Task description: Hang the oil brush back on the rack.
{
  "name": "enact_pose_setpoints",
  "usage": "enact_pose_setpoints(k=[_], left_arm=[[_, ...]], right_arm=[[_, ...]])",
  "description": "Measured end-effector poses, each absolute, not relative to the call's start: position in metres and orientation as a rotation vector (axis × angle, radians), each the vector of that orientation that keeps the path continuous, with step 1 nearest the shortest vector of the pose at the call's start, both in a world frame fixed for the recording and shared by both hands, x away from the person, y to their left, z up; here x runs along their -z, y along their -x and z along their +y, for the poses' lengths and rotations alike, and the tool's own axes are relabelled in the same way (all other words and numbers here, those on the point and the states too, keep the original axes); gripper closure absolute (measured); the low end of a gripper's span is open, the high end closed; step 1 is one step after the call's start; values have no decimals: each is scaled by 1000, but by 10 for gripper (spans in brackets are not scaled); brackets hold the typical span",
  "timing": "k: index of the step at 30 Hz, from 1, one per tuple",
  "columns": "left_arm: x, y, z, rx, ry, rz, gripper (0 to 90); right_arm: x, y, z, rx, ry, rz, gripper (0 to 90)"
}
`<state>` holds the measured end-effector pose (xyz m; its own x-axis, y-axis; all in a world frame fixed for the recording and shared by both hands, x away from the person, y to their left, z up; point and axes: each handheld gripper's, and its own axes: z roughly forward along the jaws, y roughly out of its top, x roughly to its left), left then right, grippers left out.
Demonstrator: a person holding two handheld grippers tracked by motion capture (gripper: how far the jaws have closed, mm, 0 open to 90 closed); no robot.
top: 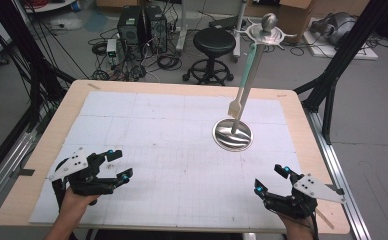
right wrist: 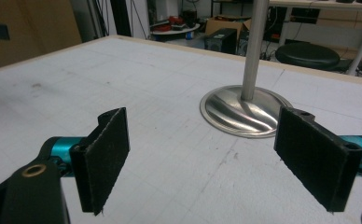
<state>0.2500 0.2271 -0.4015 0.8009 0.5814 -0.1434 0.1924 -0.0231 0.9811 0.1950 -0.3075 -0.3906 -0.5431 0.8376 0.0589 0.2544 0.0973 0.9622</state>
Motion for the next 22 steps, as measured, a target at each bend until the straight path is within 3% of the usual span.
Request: enact_pose_setpoints(k=[22], left_arm=[[404, -251, 224, -333, -1609, 636, 236]], right_arm=[[394, -195, -316, -1468, -1106, 1844, 173]])
